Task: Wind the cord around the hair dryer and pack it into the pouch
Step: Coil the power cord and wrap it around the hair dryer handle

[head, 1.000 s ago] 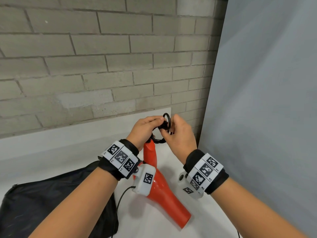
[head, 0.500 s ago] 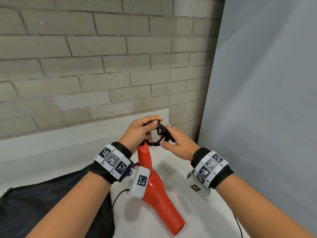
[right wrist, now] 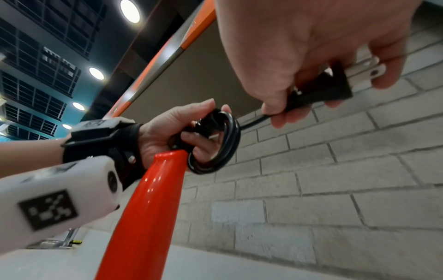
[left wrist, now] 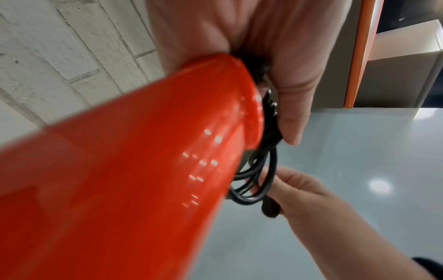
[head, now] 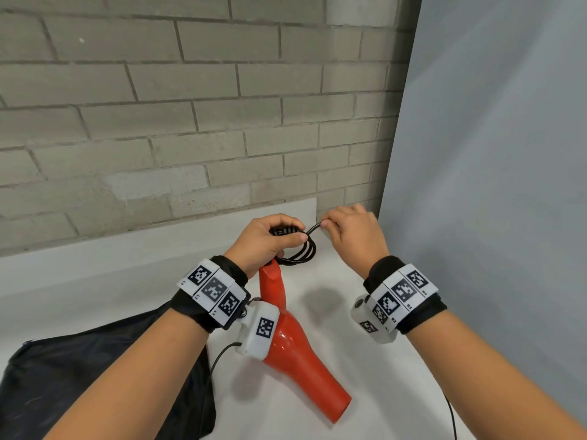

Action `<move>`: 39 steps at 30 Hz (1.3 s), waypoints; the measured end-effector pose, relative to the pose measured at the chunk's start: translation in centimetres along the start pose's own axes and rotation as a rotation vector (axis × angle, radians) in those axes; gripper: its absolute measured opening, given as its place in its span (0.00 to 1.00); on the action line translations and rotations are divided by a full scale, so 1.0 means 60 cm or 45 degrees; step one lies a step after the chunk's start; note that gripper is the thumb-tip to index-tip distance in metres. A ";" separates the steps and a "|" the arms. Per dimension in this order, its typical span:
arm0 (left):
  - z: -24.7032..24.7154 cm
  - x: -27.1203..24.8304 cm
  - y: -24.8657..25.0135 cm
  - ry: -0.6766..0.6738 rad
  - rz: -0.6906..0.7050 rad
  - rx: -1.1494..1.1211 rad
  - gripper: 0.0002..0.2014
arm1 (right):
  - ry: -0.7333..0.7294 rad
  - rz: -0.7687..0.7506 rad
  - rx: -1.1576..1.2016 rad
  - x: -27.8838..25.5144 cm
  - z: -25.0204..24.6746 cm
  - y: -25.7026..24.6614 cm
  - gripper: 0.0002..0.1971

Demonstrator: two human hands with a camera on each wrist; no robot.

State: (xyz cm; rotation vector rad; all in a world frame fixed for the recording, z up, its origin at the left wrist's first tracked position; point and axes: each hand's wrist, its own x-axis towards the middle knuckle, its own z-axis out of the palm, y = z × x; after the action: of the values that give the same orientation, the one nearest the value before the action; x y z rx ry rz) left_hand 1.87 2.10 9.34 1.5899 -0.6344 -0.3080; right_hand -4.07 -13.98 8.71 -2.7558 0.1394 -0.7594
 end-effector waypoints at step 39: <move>0.006 0.012 -0.007 0.221 0.007 -0.084 0.06 | -0.322 0.034 0.606 -0.052 -0.032 -0.049 0.20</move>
State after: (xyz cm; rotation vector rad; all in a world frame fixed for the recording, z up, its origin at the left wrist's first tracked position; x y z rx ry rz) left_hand 2.33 1.42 9.03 1.5323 -0.4899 -0.1828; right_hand -7.68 -11.08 9.62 -2.3590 -0.0515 -0.3690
